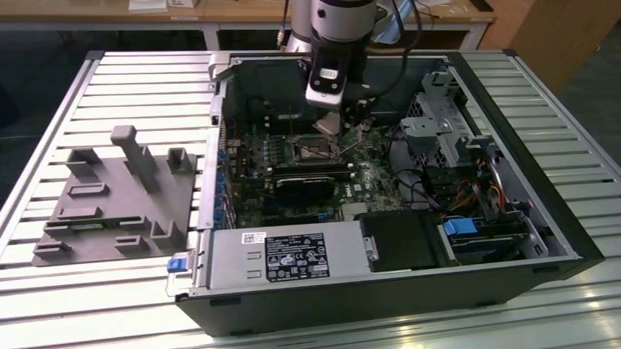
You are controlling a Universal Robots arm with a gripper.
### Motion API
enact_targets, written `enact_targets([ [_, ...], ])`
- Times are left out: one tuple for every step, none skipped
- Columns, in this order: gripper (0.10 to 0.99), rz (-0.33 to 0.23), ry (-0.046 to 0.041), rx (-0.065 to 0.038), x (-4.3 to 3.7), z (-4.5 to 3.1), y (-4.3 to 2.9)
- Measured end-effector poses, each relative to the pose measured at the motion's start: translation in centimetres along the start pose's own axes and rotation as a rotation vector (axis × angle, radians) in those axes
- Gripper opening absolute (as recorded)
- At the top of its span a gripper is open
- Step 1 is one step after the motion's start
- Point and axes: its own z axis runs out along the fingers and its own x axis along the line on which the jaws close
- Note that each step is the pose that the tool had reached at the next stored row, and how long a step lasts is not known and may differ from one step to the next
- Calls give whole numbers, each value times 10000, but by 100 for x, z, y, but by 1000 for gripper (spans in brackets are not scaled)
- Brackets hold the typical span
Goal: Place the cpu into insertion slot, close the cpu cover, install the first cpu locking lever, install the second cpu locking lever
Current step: 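Place the cpu into insertion slot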
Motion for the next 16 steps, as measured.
enact_targets([
  [537, 179, -17, -2, 0, 3, 0],
  [537, 367, -34, -5, 0, 6, -1],
  [537, 546, -50, -9, 0, 10, -1],
  [537, 725, -66, -12, 0, 13, -1],
  [537, 902, -83, -14, 0, 16, -1],
  [537, 1080, -99, -17, 0, 19, -2],
  [537, 1256, -115, -20, -1, 22, -2],
  [537, 1444, -132, -23, -1, 25, -2],
  [537, 1622, -148, -26, -1, 28, -2],
  [537, 1799, -164, -28, -1, 31, -3],
  [537, 1979, -181, -32, -1, 34, -3],
  [537, 2162, -197, -34, -1, 37, -3],
  [537, 2341, -213, -37, -1, 40, -4],
  [537, 2517, -229, -41, -1, 43, -4],
  [537, 2691, -245, -43, -1, 47, -4],
  [537, 2871, -262, -46, -1, 51, -5],
])
